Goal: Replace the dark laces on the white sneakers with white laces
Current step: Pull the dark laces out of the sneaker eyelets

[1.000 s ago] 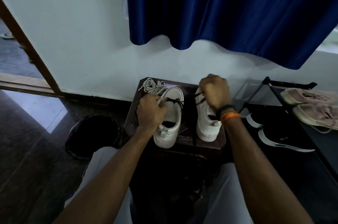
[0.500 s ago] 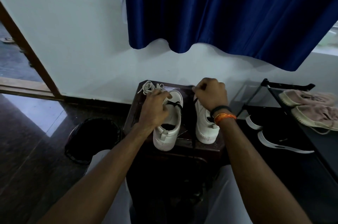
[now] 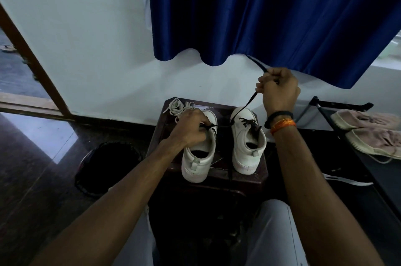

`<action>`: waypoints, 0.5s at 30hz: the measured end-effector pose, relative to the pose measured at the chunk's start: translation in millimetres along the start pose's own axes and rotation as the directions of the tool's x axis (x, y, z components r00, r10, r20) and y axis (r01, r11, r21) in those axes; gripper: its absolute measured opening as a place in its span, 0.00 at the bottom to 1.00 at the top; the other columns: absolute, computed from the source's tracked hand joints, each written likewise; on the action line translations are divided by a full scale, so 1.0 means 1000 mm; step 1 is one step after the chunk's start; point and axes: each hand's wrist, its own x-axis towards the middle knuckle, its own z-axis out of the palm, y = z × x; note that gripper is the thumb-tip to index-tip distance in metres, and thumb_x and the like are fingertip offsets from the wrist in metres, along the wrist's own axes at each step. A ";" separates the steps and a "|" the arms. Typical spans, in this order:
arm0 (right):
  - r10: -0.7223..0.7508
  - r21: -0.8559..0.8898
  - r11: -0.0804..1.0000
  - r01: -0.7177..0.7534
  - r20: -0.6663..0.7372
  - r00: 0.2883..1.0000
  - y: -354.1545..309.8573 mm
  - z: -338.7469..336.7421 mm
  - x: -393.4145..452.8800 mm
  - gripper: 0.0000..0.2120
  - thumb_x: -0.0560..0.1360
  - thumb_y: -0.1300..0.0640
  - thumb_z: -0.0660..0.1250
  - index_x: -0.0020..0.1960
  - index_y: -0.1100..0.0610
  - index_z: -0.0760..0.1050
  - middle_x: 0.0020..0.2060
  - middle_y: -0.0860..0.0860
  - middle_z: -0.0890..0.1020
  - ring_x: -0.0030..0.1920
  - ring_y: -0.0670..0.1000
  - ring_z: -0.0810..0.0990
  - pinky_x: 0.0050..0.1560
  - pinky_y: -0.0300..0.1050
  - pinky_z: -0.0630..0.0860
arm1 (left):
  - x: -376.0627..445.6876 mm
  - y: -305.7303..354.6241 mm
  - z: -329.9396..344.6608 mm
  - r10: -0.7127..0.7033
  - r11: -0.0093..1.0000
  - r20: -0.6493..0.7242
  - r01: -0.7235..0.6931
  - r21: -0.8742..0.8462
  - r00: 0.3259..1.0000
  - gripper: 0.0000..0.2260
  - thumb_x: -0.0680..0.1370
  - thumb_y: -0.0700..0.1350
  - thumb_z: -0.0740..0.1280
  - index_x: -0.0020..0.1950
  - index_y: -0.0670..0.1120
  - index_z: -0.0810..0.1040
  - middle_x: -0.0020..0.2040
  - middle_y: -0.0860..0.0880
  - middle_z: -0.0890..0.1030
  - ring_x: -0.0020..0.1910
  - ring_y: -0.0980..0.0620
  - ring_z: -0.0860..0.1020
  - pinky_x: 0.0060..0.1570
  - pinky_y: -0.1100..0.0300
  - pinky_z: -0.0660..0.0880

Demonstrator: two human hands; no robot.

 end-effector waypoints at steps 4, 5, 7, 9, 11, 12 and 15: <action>0.120 0.329 0.923 -0.200 0.248 0.961 -0.012 -0.002 -0.006 0.09 0.77 0.71 0.61 0.49 0.63 0.78 0.38 0.58 0.83 0.34 0.51 0.82 0.39 0.43 0.81 | 0.000 0.000 0.002 -0.014 0.996 -0.023 0.012 -0.085 1.000 0.15 0.65 0.41 0.66 0.46 0.41 0.88 0.43 0.44 0.86 0.46 0.50 0.80 0.47 0.72 0.69; 0.129 0.425 0.860 -0.284 0.356 0.925 -0.019 -0.001 -0.010 0.08 0.77 0.71 0.61 0.49 0.63 0.77 0.38 0.58 0.83 0.36 0.51 0.82 0.40 0.41 0.80 | 0.001 0.000 0.002 -0.018 0.995 -0.025 0.016 -0.094 1.000 0.15 0.64 0.41 0.66 0.45 0.41 0.88 0.43 0.45 0.86 0.46 0.51 0.80 0.49 0.70 0.71; 0.080 0.499 0.776 -0.387 0.530 0.844 -0.035 0.005 -0.018 0.07 0.79 0.70 0.61 0.51 0.63 0.77 0.40 0.58 0.83 0.37 0.51 0.81 0.40 0.39 0.79 | 0.001 -0.001 0.002 -0.017 0.996 -0.037 0.014 -0.089 0.999 0.11 0.66 0.37 0.69 0.45 0.42 0.87 0.44 0.46 0.86 0.46 0.51 0.80 0.53 0.60 0.75; 0.024 0.474 0.768 -0.431 0.651 0.759 -0.050 0.012 -0.030 0.06 0.80 0.69 0.61 0.53 0.64 0.76 0.42 0.58 0.83 0.37 0.50 0.81 0.39 0.39 0.79 | 0.000 -0.002 0.002 -0.032 0.996 -0.059 0.027 -0.090 0.998 0.10 0.67 0.34 0.71 0.46 0.42 0.87 0.45 0.45 0.86 0.47 0.51 0.80 0.52 0.60 0.73; 0.005 0.392 0.789 -0.473 0.766 0.642 -0.060 0.018 -0.046 0.06 0.80 0.68 0.61 0.55 0.64 0.75 0.42 0.58 0.84 0.36 0.49 0.81 0.38 0.38 0.79 | 0.002 -0.002 0.000 -0.083 0.988 -0.044 0.076 -0.132 0.996 0.10 0.68 0.38 0.72 0.47 0.43 0.85 0.45 0.48 0.84 0.47 0.51 0.80 0.50 0.60 0.74; -0.006 0.331 0.810 -0.485 0.830 0.557 -0.062 0.021 -0.055 0.06 0.81 0.68 0.61 0.55 0.64 0.75 0.43 0.58 0.85 0.37 0.49 0.82 0.38 0.39 0.79 | 0.001 -0.003 -0.002 -0.116 0.980 -0.033 0.109 -0.165 0.993 0.09 0.68 0.39 0.72 0.48 0.45 0.82 0.44 0.50 0.82 0.48 0.50 0.79 0.48 0.62 0.75; 0.000 0.107 0.862 -0.495 0.977 0.212 -0.058 0.022 -0.078 0.07 0.81 0.66 0.62 0.56 0.63 0.78 0.48 0.61 0.85 0.42 0.51 0.85 0.41 0.39 0.82 | -0.007 -0.011 -0.007 -0.165 0.980 0.094 0.174 -0.096 0.982 0.05 0.78 0.38 0.70 0.53 0.41 0.79 0.46 0.51 0.75 0.51 0.51 0.75 0.39 0.70 0.69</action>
